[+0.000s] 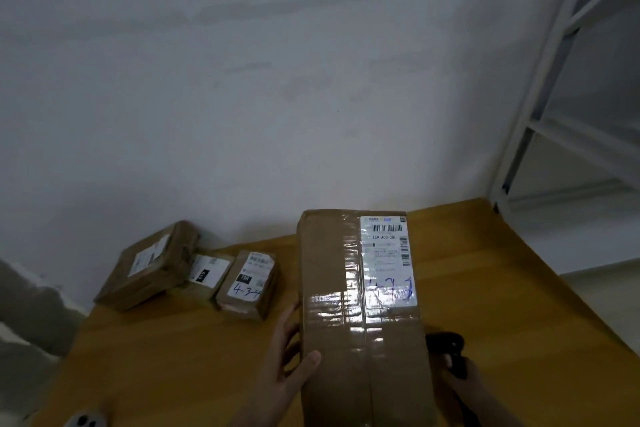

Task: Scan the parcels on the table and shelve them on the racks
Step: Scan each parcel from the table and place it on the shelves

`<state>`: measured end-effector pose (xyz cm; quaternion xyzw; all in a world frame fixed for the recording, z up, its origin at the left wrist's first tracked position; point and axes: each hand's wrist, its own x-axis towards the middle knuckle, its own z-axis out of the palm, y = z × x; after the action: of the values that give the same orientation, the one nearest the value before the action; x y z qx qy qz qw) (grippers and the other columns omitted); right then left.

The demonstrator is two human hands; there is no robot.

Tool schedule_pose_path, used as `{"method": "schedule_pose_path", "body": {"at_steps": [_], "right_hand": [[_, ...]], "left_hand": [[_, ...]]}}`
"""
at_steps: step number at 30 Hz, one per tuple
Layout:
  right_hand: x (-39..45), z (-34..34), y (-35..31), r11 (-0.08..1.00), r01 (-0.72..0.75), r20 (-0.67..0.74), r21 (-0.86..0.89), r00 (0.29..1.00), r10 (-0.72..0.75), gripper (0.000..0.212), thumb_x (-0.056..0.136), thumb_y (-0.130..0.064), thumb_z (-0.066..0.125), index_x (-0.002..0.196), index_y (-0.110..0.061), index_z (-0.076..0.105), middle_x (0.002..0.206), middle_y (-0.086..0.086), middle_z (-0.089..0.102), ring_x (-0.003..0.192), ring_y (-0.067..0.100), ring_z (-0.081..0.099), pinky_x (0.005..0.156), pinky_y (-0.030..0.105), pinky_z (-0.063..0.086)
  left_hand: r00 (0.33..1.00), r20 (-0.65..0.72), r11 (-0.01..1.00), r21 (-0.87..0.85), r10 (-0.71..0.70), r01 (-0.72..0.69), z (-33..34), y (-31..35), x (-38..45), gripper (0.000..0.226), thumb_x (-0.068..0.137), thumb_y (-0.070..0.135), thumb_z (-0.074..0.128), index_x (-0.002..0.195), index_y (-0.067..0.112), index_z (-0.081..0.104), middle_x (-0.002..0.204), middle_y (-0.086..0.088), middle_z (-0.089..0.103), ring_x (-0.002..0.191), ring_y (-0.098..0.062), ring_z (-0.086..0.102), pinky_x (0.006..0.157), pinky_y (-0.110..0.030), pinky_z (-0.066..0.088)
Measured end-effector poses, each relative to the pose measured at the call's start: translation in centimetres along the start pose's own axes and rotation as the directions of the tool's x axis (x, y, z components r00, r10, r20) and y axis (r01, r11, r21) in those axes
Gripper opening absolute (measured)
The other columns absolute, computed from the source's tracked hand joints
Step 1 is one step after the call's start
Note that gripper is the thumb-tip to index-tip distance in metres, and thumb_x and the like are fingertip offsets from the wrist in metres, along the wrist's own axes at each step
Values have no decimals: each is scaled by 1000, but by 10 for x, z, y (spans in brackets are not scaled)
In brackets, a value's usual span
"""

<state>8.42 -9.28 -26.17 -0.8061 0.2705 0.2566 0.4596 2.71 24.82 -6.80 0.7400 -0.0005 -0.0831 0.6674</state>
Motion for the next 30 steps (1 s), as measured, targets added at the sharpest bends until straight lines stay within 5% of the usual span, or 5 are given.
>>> {"method": "schedule_pose_path", "body": {"at_steps": [9, 12, 16, 22, 30], "right_hand": [[-39, 0, -16, 997, -9, -95, 80, 995, 17, 42, 91, -13, 61, 124, 7, 45, 99, 15, 53, 87, 27, 51, 62, 28, 42], [-58, -7, -12, 995, 3, -165, 103, 986, 14, 56, 89, -32, 64, 126, 5, 45, 107, 17, 55, 96, 30, 55, 77, 40, 45], [-112, -35, -22, 908, 296, -355, 296, 917, -183, 56, 88, -47, 59, 134, -19, 46, 136, 10, 46, 123, 27, 46, 98, 41, 43], [-212, -102, -40, 700, 384, -80, 602, 901, -426, 57, 81, -73, 45, 135, -55, 36, 138, -15, 49, 128, 11, 47, 104, 46, 44], [-298, -183, 38, 626, 470, -215, 622, 871, -441, 83, 61, -65, 73, 133, -59, 32, 129, -15, 57, 112, 10, 62, 89, 30, 53]], "left_hand": [[998, 49, 999, 0, 41, -41, 8, 0, 12, 96, 57, 72, 73, 137, 46, 26, 120, 41, 53, 113, 13, 53, 83, -11, 49], [997, 79, 999, -32, 18, -15, 20, 5, 14, 74, 74, 51, 72, 132, 50, 26, 117, 39, 53, 103, 21, 53, 76, -10, 50], [990, 143, 996, -88, 6, 6, 42, 13, 16, 62, 88, 18, 59, 131, 49, 28, 125, 28, 48, 103, 18, 55, 75, -15, 53], [967, 256, 995, -97, 9, 16, 103, 36, 14, 57, 85, 29, 59, 125, 58, 31, 111, 33, 61, 106, 8, 59, 75, -21, 56], [898, 440, 992, -117, 14, 42, 206, 71, -22, 87, 53, 71, 78, 128, 64, 35, 135, 18, 55, 125, -12, 53, 103, -47, 46]]}}
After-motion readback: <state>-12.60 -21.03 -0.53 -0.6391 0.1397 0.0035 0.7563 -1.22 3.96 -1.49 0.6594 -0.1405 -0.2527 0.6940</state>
